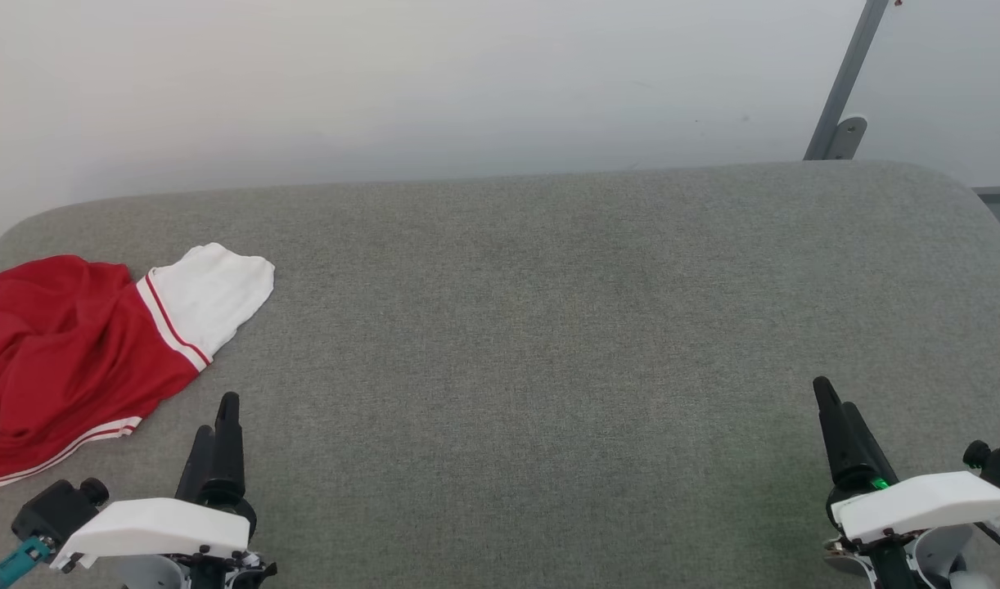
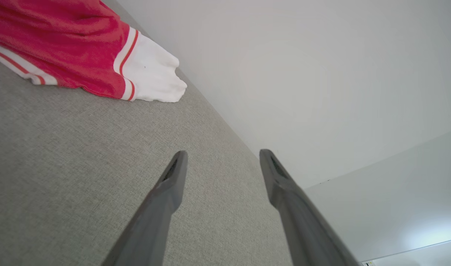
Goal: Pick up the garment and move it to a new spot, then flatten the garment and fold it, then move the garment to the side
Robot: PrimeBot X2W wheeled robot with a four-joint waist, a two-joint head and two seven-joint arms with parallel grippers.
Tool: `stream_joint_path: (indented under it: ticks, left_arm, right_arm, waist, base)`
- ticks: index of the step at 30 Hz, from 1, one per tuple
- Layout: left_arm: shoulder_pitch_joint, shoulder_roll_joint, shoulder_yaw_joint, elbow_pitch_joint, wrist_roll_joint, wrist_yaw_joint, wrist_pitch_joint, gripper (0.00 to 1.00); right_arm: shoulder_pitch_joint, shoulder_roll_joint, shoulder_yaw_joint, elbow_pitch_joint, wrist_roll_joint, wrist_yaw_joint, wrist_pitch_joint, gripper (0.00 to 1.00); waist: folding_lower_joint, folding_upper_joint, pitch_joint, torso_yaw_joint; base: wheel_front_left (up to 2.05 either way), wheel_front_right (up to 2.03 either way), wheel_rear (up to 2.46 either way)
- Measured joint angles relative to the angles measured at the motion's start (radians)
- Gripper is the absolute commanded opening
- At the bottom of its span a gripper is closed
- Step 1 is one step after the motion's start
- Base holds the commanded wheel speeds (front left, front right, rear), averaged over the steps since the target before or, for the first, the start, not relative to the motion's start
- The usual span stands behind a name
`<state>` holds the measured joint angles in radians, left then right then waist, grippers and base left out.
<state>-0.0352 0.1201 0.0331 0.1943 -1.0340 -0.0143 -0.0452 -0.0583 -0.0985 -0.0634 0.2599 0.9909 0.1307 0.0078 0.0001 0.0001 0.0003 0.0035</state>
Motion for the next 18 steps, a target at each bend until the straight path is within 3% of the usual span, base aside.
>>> stream_joint_path:
  ticks: [18]
  left_arm:
    - [0.004,-0.016,0.026,-0.001,0.234,-0.039,-0.054,1.0]
  right_arm:
    - [0.001,-0.01,0.003,-0.02,-0.191,0.0,-0.044,1.0]
  waist:
    - [0.0,0.0,0.002,0.003]
  base:
    - [0.0,0.0,0.0]
